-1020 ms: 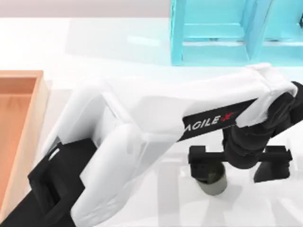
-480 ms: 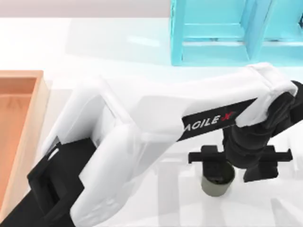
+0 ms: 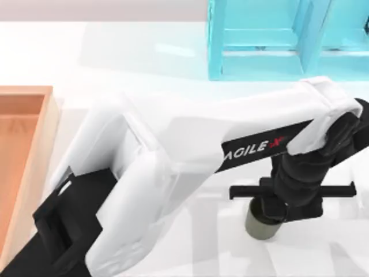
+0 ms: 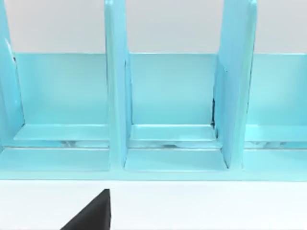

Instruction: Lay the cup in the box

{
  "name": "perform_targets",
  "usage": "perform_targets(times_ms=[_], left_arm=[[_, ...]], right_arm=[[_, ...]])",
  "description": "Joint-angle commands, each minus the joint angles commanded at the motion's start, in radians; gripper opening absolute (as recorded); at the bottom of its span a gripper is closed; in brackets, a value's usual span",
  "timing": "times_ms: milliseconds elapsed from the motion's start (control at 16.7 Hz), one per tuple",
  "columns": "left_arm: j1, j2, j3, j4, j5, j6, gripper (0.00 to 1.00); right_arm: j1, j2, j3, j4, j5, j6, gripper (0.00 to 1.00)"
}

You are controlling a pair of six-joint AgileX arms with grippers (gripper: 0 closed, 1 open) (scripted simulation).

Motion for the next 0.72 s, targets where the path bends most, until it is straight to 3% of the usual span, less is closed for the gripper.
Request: perform_targets(times_ms=[480,720], left_arm=[[0.011,-0.006,-0.004,-0.002,0.001,0.013,0.0],[0.141,-0.085,-0.055,-0.02,0.014,0.15,0.0]], right_arm=[[0.0,0.0,0.0,0.0,0.0,0.0,1.0],[0.0,0.0,0.0,0.0,0.0,0.0,1.0]])
